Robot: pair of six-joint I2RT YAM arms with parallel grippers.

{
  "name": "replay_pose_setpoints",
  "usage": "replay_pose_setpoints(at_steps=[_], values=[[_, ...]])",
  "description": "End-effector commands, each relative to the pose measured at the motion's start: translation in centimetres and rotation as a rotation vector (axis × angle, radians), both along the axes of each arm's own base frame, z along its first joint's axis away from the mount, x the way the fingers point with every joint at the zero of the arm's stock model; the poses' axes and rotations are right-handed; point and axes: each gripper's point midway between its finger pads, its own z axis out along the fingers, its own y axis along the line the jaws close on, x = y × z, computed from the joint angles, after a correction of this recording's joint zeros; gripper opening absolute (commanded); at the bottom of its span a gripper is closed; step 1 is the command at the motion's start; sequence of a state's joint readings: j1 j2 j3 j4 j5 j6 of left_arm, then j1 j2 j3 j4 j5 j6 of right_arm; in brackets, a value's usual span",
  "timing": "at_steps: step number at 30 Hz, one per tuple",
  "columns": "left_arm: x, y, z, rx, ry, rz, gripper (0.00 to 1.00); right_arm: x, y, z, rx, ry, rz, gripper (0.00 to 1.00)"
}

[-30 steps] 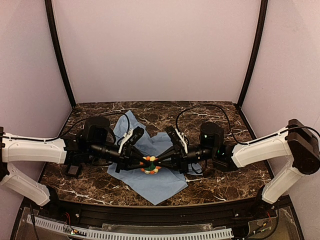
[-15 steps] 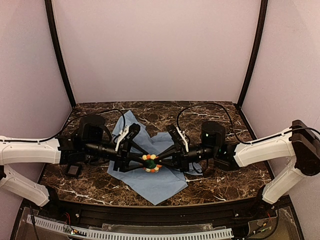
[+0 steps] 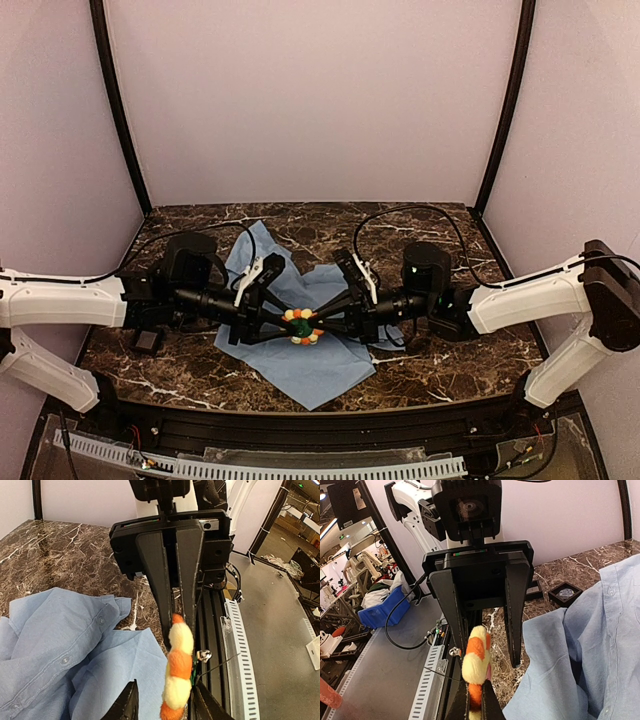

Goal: Remove the brooch from the garment
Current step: Pass from the left arm to the right, then pass from the right arm to the left

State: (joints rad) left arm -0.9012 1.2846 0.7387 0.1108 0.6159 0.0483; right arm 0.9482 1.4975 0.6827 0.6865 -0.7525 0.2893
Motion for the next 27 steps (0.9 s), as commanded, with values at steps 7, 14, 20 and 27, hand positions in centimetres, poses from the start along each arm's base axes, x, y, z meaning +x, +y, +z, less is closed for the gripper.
replay_pose_setpoints(at_steps=[7, 14, 20, 27], values=[[0.1, -0.4, 0.8, -0.02, -0.002, -0.011, 0.22, 0.1, 0.1, 1.0, 0.023, -0.006, 0.008, 0.0], [-0.2, -0.5, 1.1, -0.044, 0.008, -0.031, 0.01, 0.1, 0.1, 0.4, 0.008, -0.003, 0.016, 0.0], [-0.6, -0.6, 1.4, -0.065, 0.024, -0.051, 0.01, -0.6, -0.5, 0.0, 0.013, -0.045, 0.034, 0.3], [-1.0, -0.7, 2.0, -0.09, 0.042, -0.063, 0.01, -1.3, -0.7, -0.6, 0.009, -0.08, 0.053, 0.58]])
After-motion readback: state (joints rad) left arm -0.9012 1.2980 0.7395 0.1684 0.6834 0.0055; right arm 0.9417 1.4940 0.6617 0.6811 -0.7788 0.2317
